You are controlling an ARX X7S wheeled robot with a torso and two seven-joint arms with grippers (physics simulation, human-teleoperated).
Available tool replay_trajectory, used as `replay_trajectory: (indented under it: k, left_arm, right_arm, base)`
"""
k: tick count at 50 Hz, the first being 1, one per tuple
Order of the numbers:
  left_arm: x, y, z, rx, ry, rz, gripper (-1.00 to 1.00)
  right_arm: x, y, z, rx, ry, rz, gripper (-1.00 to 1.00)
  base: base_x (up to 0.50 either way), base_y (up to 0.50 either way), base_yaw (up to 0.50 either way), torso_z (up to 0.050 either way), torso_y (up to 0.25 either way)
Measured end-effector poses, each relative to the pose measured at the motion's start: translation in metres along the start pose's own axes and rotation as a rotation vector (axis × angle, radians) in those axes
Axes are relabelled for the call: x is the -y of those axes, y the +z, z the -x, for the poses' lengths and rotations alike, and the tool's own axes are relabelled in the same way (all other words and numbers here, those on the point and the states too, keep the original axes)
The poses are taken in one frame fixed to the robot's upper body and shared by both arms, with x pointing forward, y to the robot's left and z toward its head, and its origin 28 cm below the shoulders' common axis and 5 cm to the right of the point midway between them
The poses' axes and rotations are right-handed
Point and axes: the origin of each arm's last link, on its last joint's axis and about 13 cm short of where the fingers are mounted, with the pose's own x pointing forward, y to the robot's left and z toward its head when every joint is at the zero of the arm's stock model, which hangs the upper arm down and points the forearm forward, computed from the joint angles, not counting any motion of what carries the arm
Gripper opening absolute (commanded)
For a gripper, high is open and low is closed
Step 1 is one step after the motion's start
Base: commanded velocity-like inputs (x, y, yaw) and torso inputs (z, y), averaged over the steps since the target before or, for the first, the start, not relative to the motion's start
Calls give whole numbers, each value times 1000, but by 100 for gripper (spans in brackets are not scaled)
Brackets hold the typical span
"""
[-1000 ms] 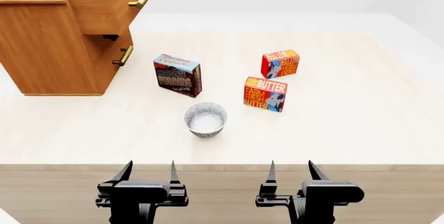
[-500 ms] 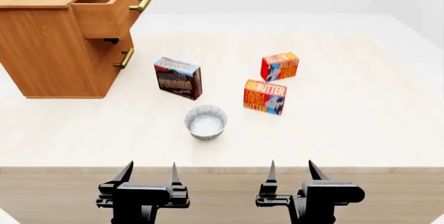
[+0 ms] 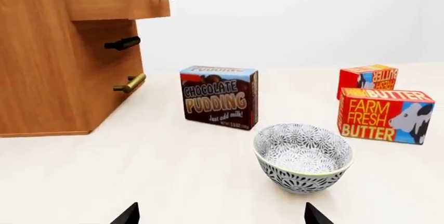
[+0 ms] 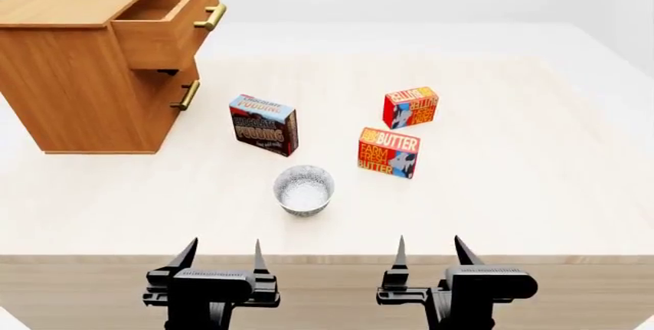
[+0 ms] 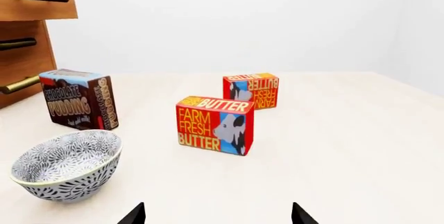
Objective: Put the bowl in the top drawer of the cabinet.
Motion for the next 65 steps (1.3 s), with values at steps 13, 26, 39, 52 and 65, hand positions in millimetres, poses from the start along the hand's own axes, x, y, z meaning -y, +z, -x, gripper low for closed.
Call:
replay_trajectory:
  k: [13, 26, 39, 52, 65]
  left_arm:
    - [0, 0, 0, -7, -6, 8, 100]
    - [0, 0, 0, -9, -8, 9, 100]
    - [-1, 0, -1, -12, 4, 3, 100]
    - [-5, 32, 4, 53, 31, -13, 100]
    - [-9, 87, 26, 167, 40, -40, 100]
  right_arm:
    - [0, 0, 0, -3, 1, 2, 100]
    - [0, -1, 0, -11, 2, 15, 100]
    - [0, 0, -1, -10, 4, -1, 100]
    - [2, 33, 2, 37, 5, -30, 100]
    - [0, 86, 23, 147, 17, -38, 100]
  base:
    - [0, 0, 0, 46, 0]
    - [0, 500, 0, 0, 0]
    - [0, 38, 0, 0, 0]
    - [0, 0, 0, 0, 0]
    - [0, 0, 0, 0, 0]
